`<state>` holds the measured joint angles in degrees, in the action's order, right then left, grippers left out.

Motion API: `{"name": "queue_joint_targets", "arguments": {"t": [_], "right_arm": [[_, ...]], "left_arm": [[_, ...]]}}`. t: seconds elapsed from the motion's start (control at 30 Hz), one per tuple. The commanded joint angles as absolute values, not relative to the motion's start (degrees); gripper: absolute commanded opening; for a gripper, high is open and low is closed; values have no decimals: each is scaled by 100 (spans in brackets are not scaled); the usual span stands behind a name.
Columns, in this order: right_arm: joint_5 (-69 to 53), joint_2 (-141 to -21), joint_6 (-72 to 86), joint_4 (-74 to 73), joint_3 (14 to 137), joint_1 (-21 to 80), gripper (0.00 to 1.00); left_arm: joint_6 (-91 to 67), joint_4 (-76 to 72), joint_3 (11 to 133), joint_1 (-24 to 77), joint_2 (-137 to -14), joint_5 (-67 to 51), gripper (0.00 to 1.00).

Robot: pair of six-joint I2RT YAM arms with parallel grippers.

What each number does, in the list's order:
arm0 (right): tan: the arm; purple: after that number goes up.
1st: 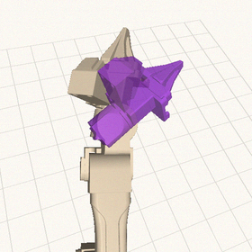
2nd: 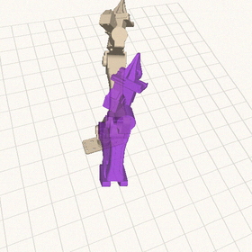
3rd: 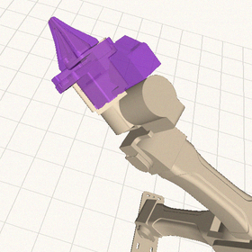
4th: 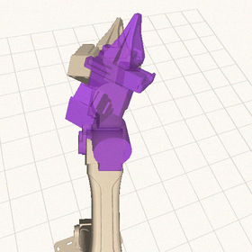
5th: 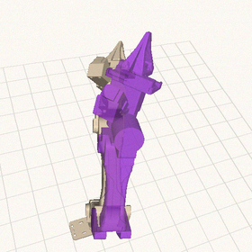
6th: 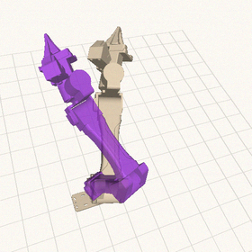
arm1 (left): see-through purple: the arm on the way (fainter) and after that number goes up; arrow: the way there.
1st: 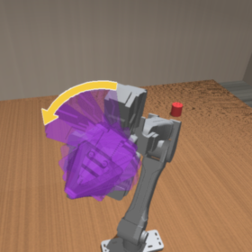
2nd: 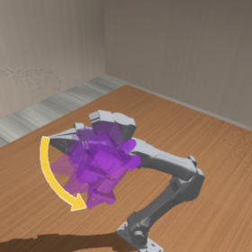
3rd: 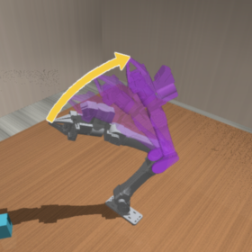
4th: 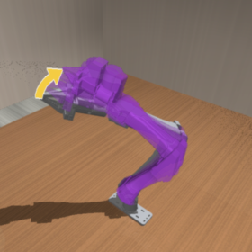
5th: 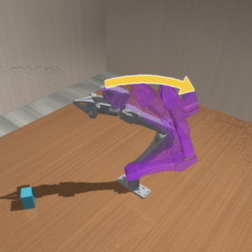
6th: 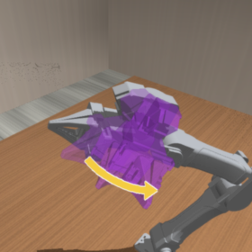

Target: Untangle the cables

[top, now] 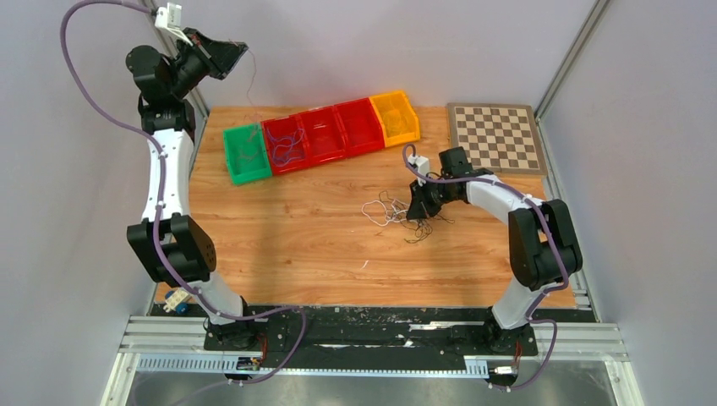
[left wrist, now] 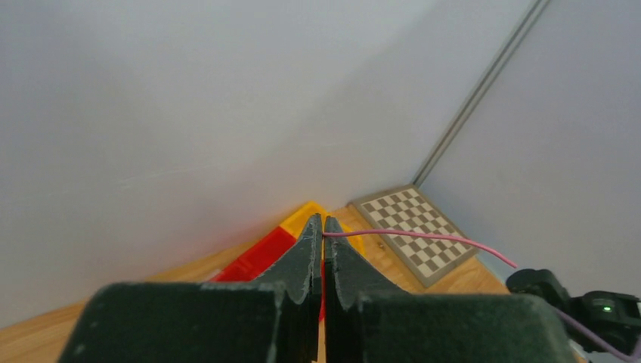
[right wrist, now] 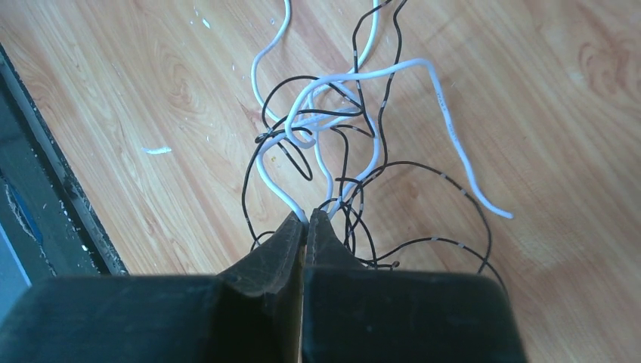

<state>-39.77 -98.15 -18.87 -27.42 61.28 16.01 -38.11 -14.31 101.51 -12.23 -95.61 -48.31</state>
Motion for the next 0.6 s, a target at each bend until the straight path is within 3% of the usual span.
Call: {"name": "queue_joint_targets", "arguments": {"t": [0.0,0.3,0.57], "right_arm": [[-4114,-9808,-2080,-2800,6529,1561,0],[-4210,-9964,-2156,-3004,6778,1554,0],[-4226,-10035,-2293,-3266,6880,1522,0]], "left_arm": [[-3028,-1180,10077,-1453,-9901,-4679,0],[-1015,-740,9025,-1744,-10207,-4199,0],[-988,-908,9108,-1752,-10495,-4026,0]]}}
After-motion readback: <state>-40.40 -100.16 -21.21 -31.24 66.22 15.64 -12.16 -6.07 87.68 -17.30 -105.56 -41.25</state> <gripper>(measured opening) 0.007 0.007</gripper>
